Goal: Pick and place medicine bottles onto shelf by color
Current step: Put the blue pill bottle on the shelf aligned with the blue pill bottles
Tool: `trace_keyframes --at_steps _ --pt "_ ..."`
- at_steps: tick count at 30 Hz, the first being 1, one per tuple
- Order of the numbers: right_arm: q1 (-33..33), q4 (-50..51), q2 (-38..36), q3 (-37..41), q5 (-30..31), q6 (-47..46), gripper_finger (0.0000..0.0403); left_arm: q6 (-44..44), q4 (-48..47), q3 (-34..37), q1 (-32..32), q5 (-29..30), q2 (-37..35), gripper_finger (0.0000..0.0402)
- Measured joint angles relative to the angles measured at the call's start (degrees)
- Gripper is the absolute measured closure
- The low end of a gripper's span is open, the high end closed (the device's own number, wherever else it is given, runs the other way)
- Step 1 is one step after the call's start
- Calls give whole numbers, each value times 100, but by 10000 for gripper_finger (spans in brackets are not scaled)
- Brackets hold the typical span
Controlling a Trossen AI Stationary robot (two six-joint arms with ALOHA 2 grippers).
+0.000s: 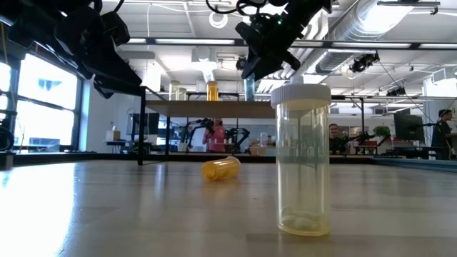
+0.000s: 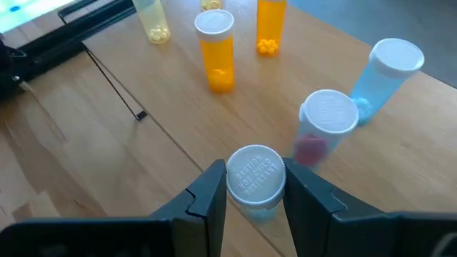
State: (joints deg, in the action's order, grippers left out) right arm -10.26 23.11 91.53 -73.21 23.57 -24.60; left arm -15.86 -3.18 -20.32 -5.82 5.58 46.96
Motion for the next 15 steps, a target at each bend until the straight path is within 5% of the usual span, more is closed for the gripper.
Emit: trace_keyframes --at_steps 15 --pt "-28 46 1 0 33 -4 299 0 0 0 0 -42 0 220"
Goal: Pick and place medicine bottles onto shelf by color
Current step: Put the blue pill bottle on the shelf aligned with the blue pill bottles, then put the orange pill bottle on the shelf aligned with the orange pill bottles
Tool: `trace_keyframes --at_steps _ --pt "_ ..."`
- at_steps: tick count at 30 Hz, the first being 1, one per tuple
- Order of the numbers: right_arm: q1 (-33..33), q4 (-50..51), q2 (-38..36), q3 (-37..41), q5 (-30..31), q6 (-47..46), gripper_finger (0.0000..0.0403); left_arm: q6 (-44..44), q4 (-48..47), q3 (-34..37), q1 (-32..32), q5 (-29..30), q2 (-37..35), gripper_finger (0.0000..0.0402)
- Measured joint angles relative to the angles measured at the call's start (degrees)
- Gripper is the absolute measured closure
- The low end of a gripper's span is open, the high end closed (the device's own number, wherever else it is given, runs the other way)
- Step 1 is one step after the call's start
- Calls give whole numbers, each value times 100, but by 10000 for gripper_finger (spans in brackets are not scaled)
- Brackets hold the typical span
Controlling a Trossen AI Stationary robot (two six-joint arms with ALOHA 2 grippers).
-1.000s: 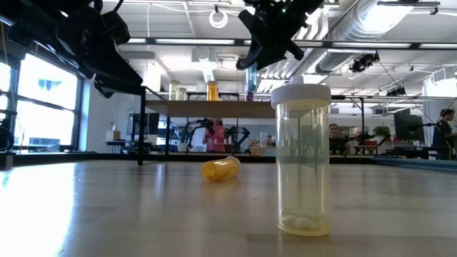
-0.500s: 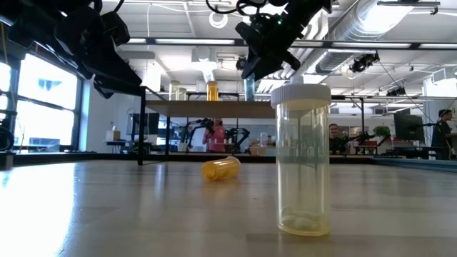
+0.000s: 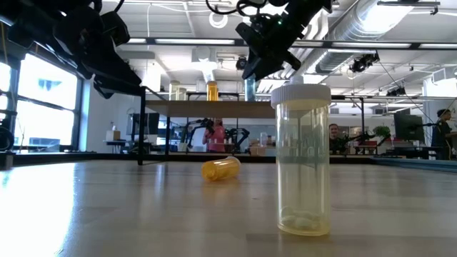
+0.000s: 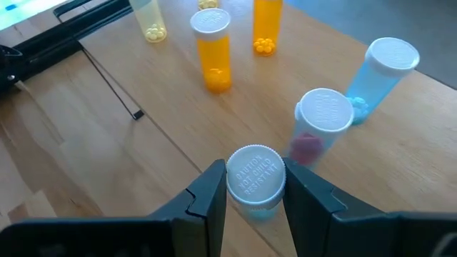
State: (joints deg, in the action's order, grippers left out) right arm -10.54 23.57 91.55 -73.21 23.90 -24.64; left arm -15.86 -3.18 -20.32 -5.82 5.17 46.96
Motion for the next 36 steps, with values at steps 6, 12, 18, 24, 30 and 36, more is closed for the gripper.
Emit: trace_keyframes --at_steps 6,12,18,24,30,36 --pt "-110 2 -2 0 -54 -70 299 0 0 0 0 2 0 220" --pt "-112 5 -2 0 -108 -88 298 0 0 0 0 4 0 220" --pt "-112 40 -2 0 -157 -88 265 0 0 0 0 7 0 220" --pt "-112 40 4 0 -157 -85 248 0 0 0 0 11 0 220" --pt "-112 -1 4 0 -17 -37 247 0 2 0 -2 17 0 220" --pt "-112 -110 4 -99 -13 153 247 0 1 0 0 16 0 220"
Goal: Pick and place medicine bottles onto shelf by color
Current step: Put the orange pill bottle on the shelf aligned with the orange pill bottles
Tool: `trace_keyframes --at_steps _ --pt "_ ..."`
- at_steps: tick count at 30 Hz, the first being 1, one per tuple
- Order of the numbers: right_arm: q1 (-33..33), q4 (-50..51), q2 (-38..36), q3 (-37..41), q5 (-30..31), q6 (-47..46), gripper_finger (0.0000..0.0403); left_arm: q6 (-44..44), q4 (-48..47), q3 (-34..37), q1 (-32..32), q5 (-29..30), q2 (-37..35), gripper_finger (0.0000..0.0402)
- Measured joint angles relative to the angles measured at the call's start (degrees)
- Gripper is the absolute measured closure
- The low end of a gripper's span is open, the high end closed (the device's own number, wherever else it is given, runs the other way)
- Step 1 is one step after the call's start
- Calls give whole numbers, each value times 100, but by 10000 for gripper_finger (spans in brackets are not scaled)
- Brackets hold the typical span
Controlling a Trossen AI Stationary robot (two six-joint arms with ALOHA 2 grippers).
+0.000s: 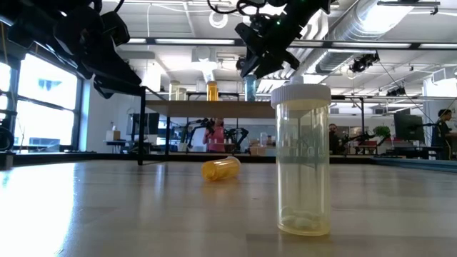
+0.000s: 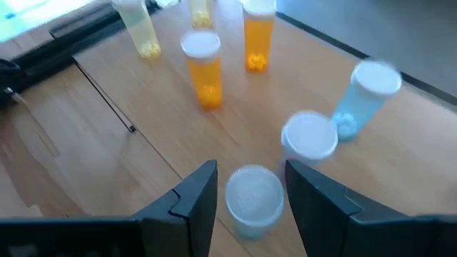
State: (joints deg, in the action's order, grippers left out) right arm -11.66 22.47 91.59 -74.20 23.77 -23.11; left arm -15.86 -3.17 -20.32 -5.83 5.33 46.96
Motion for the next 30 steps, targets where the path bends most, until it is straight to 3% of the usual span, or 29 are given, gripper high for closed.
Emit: trace_keyframes --at_steps 14,24,30 --pt "243 777 -7 -658 -27 105 247 0 -3 0 -2 -21 0 220" --pt "1053 1206 -9 -736 10 -285 247 0 -4 0 0 -36 0 220" --pt "1785 1688 -9 -736 551 -848 247 -229 -3 0 -2 -32 2 220"
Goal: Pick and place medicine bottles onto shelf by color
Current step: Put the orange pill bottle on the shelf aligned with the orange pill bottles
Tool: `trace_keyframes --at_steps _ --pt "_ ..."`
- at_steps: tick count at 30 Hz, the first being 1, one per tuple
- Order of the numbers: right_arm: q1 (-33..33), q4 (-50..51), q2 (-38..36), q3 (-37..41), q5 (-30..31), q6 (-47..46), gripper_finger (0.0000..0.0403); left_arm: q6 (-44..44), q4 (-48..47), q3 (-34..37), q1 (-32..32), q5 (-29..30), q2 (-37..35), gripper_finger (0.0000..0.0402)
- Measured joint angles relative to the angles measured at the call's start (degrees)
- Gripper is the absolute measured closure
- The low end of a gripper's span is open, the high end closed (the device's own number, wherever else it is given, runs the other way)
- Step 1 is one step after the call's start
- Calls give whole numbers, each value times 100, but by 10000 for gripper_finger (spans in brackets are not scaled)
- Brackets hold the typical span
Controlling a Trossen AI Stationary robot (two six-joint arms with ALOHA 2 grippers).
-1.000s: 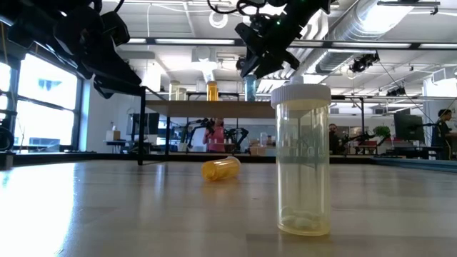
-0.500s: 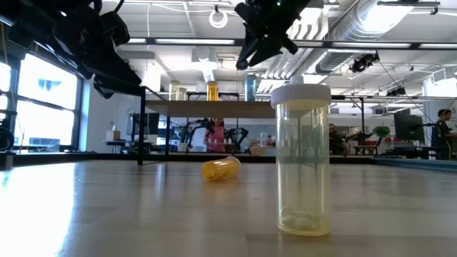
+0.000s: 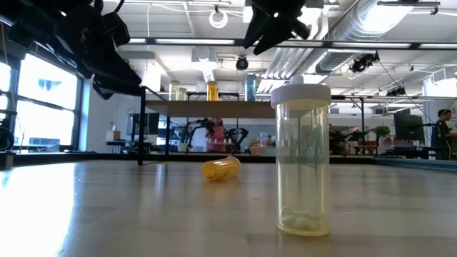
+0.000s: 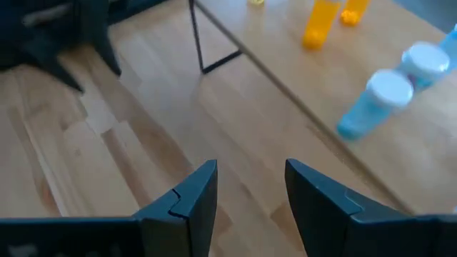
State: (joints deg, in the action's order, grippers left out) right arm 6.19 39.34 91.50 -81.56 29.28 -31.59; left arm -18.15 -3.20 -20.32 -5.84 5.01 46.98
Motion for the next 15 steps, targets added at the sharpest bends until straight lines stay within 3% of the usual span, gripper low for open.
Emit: trace_keyframes --at_steps 8,15 --pt "975 381 2 290 898 -936 247 -124 429 0 34 6 1 220" --pt "1504 420 7 782 1475 -2395 247 -216 1104 -2 426 87 1 220"
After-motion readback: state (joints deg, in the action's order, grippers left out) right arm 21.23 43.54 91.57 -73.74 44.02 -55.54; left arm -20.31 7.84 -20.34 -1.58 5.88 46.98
